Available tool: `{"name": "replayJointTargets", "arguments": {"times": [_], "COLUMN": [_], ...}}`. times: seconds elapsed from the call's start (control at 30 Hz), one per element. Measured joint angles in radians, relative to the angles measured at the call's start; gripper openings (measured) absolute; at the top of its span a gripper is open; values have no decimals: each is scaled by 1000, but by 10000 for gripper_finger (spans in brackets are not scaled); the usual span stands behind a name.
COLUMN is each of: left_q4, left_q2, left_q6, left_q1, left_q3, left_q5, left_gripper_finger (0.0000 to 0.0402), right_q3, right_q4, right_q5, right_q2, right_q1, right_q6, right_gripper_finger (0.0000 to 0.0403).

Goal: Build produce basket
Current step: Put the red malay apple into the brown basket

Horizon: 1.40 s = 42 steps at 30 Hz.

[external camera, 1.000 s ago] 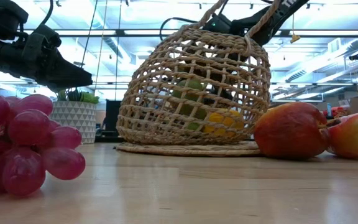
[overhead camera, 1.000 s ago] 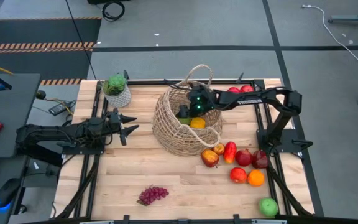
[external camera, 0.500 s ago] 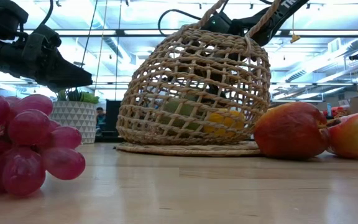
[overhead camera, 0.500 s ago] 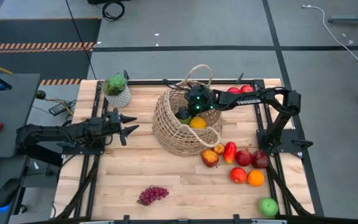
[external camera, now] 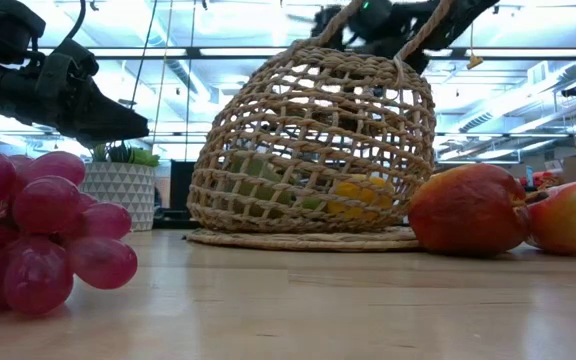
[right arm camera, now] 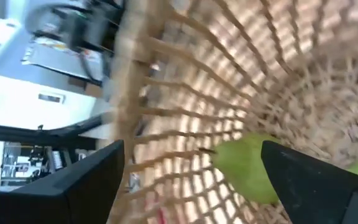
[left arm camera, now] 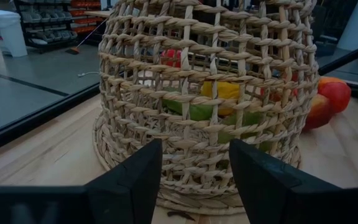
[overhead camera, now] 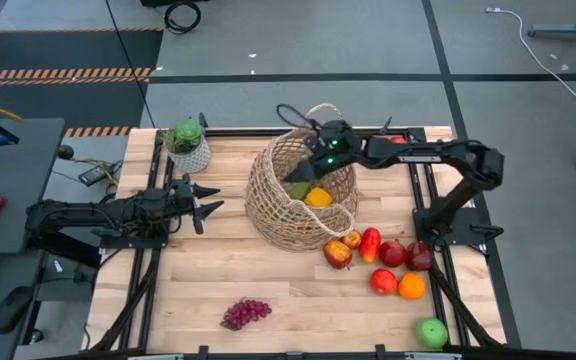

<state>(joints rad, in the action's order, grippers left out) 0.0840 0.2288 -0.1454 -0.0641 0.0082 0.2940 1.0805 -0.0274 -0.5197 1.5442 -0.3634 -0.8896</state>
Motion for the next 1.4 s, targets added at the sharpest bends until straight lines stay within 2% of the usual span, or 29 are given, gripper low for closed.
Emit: {"name": "replayJointTargets", "arguments": {"times": [0.17, 0.33, 0.47, 0.63, 0.77, 1.03, 1.23, 1.4], "left_q4": [0, 0, 0, 0, 0, 0, 0, 0], "left_q2": [0, 0, 0, 0, 0, 0, 0, 0], "left_q6": [0, 0, 0, 0, 0, 0, 0, 0], "left_q1": [0, 0, 0, 0, 0, 0, 0, 0], "left_q3": [0, 0, 0, 0, 0, 0, 0, 0], "left_q5": [0, 0, 0, 0, 0, 0, 0, 0], "left_gripper_finger": [198, 194, 194, 197, 193, 196, 195, 196], "right_q3": [0, 0, 0, 0, 0, 1, 6, 83], "right_q4": [3, 7, 6, 6, 7, 5, 11, 51], "right_q5": [35, 87, 163, 366, 489, 722, 907, 995], "right_q2": [-123, -246, -329, -390, -402, -368, -301, -244], "right_q1": [3, 54, 130, 279, 405, 662, 802, 890], "right_q6": [12, 80, 266, 525, 670, 847, 898, 898], "right_gripper_finger": [376, 375, 375, 375, 375, 375, 375, 375]}}
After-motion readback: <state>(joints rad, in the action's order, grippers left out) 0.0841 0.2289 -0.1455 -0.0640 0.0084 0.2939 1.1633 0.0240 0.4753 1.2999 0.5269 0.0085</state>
